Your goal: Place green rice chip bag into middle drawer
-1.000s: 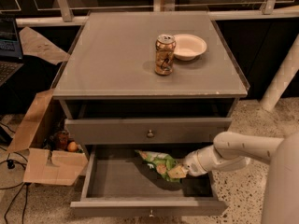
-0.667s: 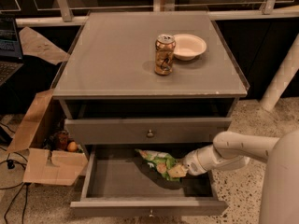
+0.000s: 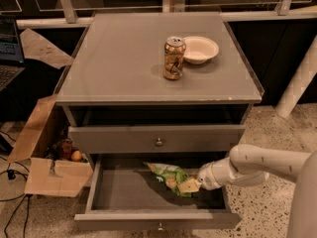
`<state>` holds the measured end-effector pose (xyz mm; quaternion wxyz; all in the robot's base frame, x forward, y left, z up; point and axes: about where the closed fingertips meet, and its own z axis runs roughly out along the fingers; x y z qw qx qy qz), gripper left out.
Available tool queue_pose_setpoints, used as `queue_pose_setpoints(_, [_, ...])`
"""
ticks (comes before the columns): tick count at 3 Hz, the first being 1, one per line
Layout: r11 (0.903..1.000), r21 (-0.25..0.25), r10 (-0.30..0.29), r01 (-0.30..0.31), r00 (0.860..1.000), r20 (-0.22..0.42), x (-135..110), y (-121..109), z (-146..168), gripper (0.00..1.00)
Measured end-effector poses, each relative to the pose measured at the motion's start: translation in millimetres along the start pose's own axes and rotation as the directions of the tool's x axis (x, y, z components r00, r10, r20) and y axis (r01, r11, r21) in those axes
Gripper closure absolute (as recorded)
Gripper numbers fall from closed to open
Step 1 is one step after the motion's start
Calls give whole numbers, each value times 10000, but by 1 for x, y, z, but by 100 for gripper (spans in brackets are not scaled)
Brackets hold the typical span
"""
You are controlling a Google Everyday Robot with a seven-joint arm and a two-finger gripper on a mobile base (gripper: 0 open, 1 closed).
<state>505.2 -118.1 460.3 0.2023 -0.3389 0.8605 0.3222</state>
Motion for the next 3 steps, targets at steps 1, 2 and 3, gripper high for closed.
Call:
queue_pose_setpoints(1, [9993,326,-177,167,9994,299,-1,5,-8,16])
queue_pose_setpoints(2, [9992,347,-186,175,9993,318,-1,5,-8,0])
queue_pose_setpoints(3, [9992,347,-186,175,9993,318,-1,5,-8,0])
